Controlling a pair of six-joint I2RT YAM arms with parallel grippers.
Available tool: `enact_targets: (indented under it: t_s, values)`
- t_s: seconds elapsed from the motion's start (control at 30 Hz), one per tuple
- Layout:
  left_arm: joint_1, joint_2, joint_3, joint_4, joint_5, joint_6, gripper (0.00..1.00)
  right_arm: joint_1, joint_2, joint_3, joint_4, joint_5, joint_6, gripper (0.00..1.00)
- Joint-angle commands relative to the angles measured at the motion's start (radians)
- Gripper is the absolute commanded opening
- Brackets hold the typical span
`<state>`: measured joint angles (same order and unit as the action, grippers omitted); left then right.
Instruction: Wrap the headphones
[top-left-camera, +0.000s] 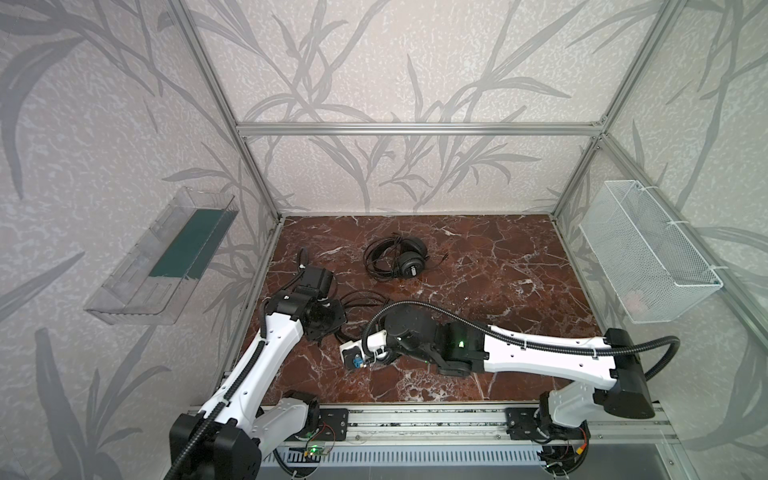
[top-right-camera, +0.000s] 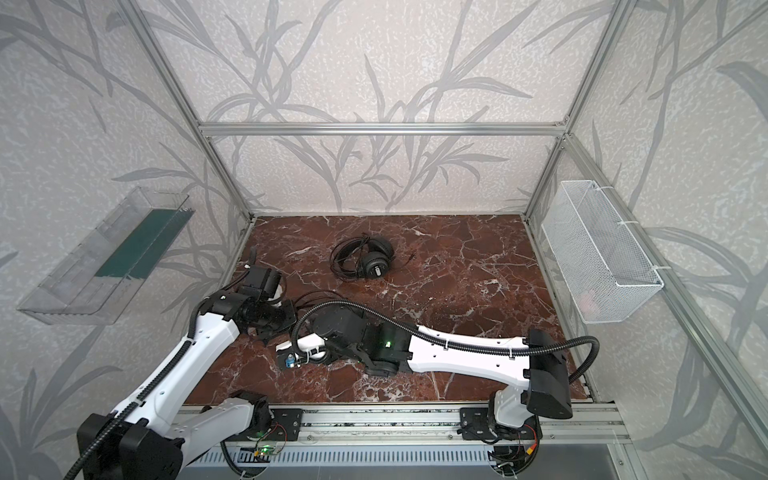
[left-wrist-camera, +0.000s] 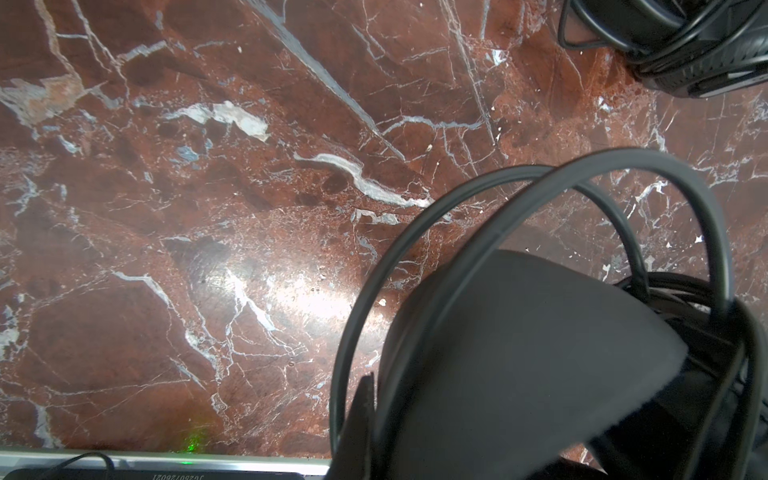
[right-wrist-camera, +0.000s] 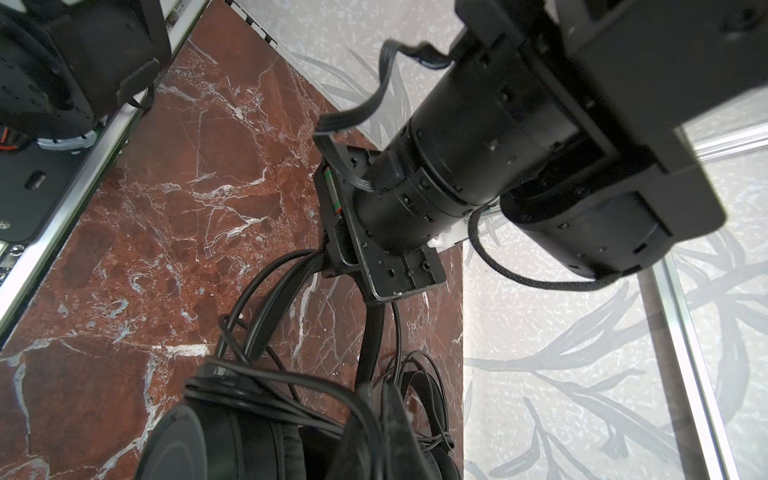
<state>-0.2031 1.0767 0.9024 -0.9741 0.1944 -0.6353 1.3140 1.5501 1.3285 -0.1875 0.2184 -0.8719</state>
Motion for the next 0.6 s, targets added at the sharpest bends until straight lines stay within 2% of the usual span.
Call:
enact_targets:
  t_s: [0.0,0.33,0.57]
  values:
    - [-0.005,-0.034,0.03,0.001,0.063,0.026,0.0,-0.042,-0.034,0.017,0.012,-0.088,0.073,0.0]
    - [-0.016,-0.104,0.052,-0.028,0.141,0.051,0.0,-0.106,-0.054,0.049,-0.142,-0.317,0.194,0.0]
    - [-0.016,-0.114,0.056,-0.035,0.154,0.069,0.0,-0.128,-0.06,0.056,-0.192,-0.386,0.249,0.0]
